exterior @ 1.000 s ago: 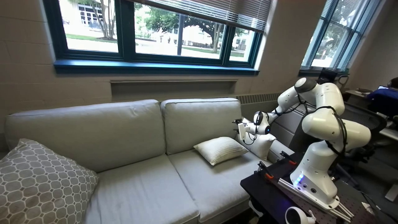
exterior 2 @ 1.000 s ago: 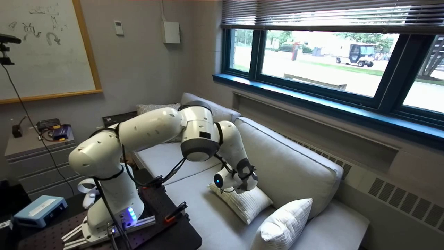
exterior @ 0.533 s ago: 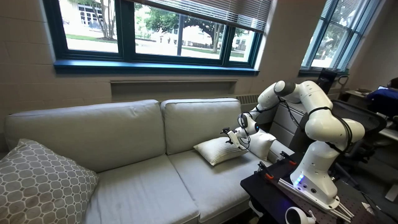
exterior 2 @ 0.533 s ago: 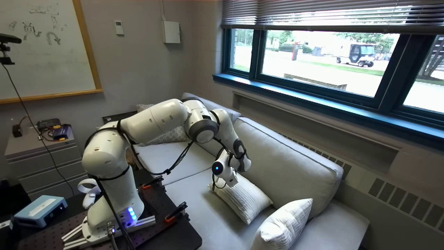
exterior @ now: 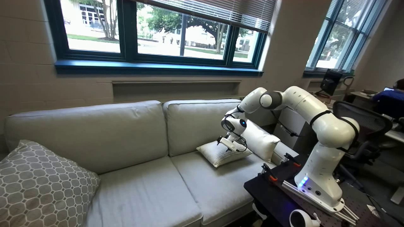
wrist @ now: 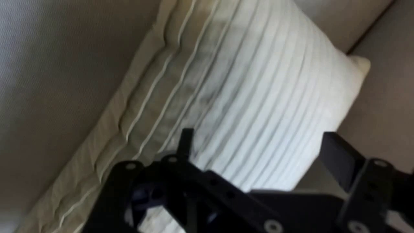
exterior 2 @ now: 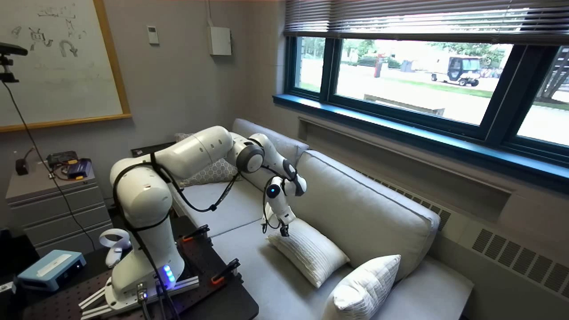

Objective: Arrange the two pillows neatly to the right

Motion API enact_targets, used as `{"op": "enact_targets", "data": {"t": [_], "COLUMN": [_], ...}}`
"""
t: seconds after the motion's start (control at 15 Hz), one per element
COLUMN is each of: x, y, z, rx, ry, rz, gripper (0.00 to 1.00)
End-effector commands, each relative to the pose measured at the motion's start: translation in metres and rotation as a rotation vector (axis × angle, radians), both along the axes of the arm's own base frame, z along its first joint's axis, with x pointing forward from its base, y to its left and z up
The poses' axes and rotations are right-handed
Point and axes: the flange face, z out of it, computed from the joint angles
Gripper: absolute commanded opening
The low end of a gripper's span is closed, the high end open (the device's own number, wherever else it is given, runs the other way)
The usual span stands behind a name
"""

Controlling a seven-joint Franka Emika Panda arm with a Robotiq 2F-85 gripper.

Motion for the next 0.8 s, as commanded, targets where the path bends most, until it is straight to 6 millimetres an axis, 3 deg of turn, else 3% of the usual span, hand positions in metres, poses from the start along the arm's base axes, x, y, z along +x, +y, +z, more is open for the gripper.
{"op": "enact_targets", "data": {"t": [0.0, 0.07, 0.27, 0.33, 0.47, 0.73], "x": [-0.007, -0.034, -0.059, -0.052, -0.059, -0.034], "y": [0.018, 0.018, 0.004, 0.001, -0.004, -0.006], "z": [-0.037, -0.056, -0.088, -0.081, -0.086, -0.066], "rx": [-0.013, -0.015, 0.010, 0.024, 0.056, 0.111], "ry": [0.134, 0.159, 0.207, 0.220, 0.214, 0.161], "rz": [-0.019, -0.010, -0.025, -0.031, -0.037, -0.049], "gripper": [1.00, 1.00, 1.00, 1.00, 1.00, 1.00]}}
